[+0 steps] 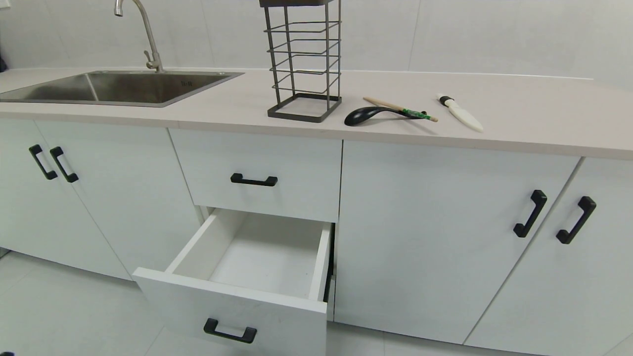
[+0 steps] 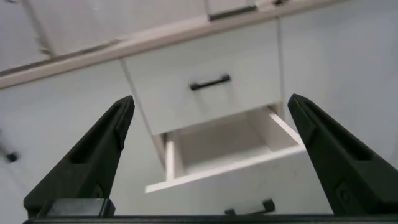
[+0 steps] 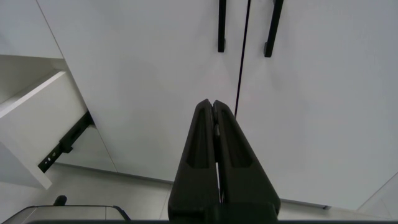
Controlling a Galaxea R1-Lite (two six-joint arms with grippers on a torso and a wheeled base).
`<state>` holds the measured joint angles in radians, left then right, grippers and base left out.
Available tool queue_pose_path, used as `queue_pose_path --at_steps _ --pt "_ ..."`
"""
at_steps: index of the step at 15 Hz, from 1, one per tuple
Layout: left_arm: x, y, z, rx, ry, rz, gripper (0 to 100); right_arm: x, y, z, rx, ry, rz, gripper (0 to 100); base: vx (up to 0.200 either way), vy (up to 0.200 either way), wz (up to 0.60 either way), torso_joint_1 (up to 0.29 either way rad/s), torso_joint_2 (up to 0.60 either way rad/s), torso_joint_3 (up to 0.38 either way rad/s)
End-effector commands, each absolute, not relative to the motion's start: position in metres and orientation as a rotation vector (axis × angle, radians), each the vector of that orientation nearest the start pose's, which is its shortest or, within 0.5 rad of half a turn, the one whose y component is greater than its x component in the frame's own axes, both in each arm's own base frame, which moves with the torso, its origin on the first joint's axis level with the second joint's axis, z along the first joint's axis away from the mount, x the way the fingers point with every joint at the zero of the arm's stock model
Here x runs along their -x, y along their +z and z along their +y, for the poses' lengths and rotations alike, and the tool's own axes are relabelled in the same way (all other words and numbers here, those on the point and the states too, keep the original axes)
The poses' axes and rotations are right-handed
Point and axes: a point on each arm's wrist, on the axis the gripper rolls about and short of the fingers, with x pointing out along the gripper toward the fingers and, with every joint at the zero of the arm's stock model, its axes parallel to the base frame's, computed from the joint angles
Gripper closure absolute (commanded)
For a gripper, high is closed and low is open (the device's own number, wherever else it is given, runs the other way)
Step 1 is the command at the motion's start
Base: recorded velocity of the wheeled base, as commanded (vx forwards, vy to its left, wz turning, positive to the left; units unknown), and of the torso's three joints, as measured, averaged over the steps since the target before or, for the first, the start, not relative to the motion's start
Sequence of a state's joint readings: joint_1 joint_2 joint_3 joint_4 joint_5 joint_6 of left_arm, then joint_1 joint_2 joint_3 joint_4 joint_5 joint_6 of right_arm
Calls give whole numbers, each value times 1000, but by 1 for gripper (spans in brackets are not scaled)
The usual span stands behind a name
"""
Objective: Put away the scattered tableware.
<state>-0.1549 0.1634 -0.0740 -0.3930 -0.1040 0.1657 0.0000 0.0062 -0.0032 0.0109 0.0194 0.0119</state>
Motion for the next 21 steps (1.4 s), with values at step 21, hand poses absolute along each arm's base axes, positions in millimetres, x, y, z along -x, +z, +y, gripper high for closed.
queue_pose_path --at_steps 21 --pt "23 76 -2 -58 -98 -6 0 22 75 0 -12 20 17 100 0 0 0 0 0 0"
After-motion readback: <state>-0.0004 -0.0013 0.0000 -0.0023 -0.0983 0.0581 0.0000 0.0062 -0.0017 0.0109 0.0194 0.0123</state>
